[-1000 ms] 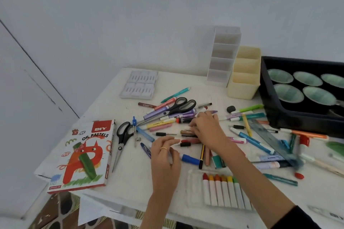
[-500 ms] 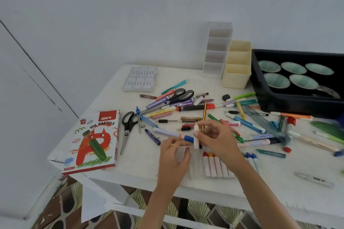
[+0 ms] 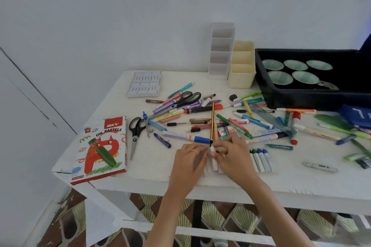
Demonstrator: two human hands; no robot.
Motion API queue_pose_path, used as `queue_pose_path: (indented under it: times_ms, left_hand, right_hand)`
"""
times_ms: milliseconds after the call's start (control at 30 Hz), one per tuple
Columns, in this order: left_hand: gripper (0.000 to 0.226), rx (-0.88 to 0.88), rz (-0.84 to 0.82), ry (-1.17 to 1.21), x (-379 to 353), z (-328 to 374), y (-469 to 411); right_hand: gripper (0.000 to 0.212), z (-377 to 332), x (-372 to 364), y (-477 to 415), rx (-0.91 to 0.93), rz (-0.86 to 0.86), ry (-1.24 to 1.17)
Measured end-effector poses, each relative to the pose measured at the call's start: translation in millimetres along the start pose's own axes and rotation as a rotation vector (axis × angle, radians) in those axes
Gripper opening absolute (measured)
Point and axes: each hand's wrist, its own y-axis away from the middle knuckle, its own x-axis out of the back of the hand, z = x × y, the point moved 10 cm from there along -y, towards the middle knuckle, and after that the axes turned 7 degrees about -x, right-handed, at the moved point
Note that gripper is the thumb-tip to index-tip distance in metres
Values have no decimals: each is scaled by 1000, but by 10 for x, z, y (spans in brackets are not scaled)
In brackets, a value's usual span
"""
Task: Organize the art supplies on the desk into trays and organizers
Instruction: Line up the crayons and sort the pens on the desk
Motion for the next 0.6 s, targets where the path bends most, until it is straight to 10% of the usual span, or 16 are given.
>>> queue_pose_path:
  times_ms: [600]
  left_hand:
    - [33,-13,26,-107,-37,42,8]
  right_hand:
    - [37,-83,18,361,129,276,325]
